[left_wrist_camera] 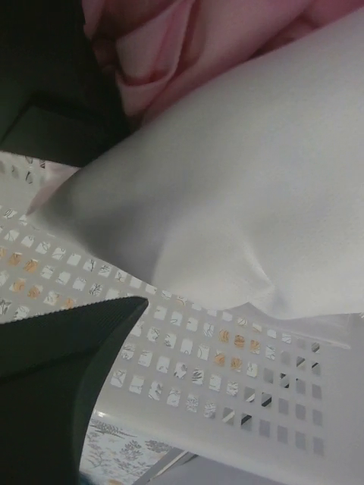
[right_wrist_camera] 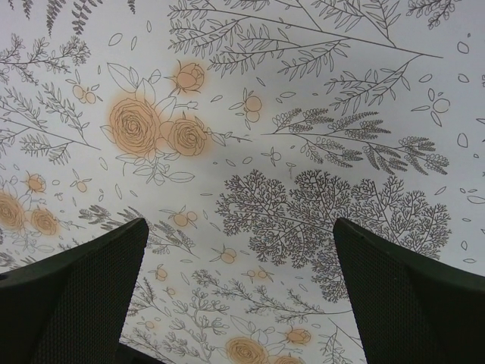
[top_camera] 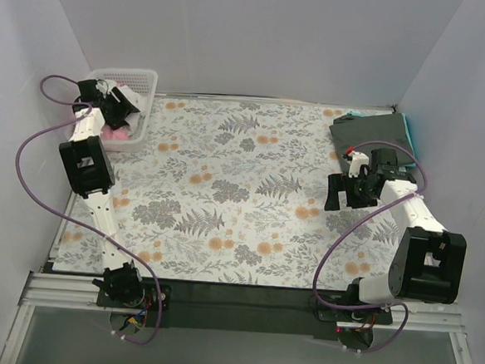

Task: Fold and stack the t-shirts
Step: Grab the tshirt from the pile

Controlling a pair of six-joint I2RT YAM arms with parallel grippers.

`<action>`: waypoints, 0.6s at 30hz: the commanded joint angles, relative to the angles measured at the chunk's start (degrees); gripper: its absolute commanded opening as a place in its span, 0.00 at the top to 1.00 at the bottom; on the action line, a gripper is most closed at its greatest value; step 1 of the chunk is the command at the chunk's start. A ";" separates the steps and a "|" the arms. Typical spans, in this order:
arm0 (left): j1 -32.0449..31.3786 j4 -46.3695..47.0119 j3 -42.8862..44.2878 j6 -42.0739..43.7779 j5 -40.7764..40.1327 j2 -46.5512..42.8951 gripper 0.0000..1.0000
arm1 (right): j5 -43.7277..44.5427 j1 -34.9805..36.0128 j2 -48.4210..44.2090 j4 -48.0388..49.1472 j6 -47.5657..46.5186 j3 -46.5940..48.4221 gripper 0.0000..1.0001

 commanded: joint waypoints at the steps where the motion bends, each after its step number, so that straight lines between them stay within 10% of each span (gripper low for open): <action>1: -0.39 4.45 3.82 -1.74 3.70 -0.85 0.44 | 0.82 -0.04 0.88 0.20 -0.26 1.83 0.02; 8: -0.22 13.07 6.37 -6.65 16.18 -0.92 0.84 | 1.52 -0.04 1.14 -0.68 -0.61 2.36 0.02; 18: 0.84 23.62 7.77 -11.06 19.01 -8.49 0.86 | -0.06 -0.04 -0.18 -0.59 -0.87 1.30 0.02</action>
